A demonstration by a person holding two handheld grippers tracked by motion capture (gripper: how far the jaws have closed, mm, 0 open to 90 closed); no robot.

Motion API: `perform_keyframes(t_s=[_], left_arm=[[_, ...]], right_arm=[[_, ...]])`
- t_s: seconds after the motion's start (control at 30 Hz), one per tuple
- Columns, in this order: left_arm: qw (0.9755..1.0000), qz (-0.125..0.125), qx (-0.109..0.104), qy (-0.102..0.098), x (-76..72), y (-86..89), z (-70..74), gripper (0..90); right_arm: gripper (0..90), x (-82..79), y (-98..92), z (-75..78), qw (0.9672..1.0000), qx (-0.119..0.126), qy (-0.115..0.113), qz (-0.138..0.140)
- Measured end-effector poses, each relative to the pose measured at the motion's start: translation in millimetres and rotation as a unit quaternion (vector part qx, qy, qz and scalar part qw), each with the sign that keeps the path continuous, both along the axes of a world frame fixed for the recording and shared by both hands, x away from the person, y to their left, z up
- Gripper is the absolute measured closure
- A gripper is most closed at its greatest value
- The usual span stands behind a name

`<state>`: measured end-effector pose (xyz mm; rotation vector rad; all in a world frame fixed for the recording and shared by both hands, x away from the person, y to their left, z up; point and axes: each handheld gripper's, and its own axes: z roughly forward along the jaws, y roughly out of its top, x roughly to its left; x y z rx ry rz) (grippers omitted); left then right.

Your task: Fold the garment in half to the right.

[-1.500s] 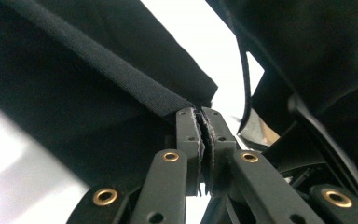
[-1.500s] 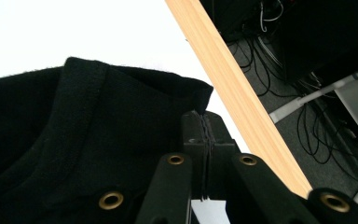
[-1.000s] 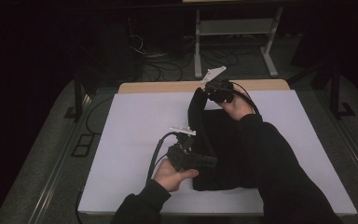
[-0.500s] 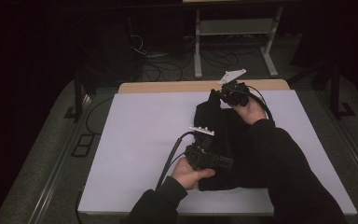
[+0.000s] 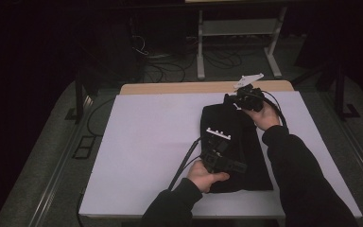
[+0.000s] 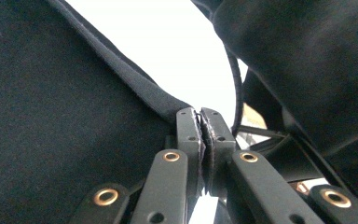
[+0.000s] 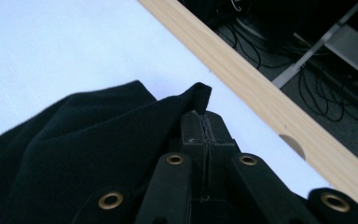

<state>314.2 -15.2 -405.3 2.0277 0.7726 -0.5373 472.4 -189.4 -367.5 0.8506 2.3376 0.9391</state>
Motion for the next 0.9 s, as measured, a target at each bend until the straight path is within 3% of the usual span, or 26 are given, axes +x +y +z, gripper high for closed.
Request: perform_keyframes(t_s=[0.33,0.5,0.73,0.9], left_arm=[[0.9992,-0.018,0.036,0.000,-1.8,-26.4,-14.6,86.0],[0.9990,-0.022,0.038,0.005,-0.8,-36.8,-19.6,86.0],[0.9979,-0.027,0.059,0.005,0.7,-49.9,-25.1,86.0],[0.9971,-0.027,0.072,0.001,2.1,-56.5,-28.5,86.0]], right_arm=[[87.6,-0.2,-19.5,-18.5,0.9995,0.017,0.014,-0.024],[87.6,-0.4,-30.9,-23.8,0.9988,0.024,0.017,-0.038],[87.5,1.2,-42.1,-31.4,0.9978,0.035,0.023,-0.052],[87.2,3.9,-50.7,-45.9,0.9936,0.066,0.044,-0.081]])
